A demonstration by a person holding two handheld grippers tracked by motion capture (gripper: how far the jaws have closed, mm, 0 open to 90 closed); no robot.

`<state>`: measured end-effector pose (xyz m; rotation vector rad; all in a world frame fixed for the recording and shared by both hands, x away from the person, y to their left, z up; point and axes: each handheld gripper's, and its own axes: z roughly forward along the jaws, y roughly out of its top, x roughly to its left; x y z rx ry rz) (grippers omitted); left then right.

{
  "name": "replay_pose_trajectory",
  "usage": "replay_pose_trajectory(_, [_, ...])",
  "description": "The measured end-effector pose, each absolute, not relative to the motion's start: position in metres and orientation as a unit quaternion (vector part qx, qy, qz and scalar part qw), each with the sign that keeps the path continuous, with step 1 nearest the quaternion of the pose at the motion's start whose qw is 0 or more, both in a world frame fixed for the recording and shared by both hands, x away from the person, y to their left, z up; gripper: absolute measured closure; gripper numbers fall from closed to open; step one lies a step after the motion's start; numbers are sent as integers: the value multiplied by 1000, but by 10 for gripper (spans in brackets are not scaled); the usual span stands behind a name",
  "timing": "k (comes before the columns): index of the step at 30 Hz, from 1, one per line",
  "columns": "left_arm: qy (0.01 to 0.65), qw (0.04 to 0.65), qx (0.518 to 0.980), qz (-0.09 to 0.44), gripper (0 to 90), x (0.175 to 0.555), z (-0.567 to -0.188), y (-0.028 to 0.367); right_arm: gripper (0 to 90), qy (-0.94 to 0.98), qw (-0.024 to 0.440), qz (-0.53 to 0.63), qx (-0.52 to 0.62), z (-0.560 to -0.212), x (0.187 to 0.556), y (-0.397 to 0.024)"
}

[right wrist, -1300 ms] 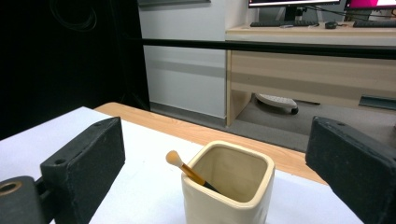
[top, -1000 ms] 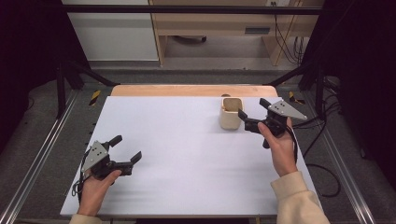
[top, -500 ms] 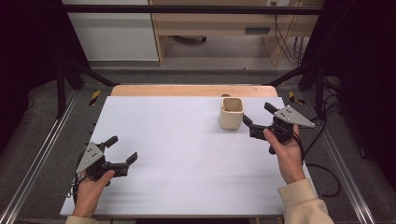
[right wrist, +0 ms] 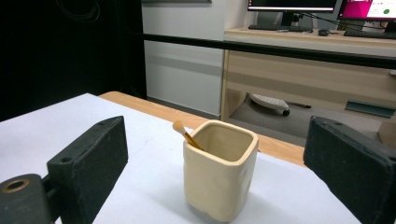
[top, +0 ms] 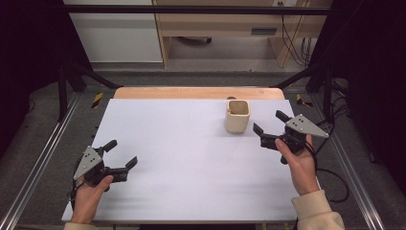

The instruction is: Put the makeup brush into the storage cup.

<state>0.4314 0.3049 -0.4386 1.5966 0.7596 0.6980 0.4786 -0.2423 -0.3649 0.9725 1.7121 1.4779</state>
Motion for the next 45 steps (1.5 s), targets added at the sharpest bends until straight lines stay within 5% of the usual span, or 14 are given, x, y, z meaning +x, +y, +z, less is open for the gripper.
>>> replay_pose_trajectory(45, [316, 568, 695, 308, 12, 427, -442, 312, 70, 668, 342, 550, 366, -408, 448, -257])
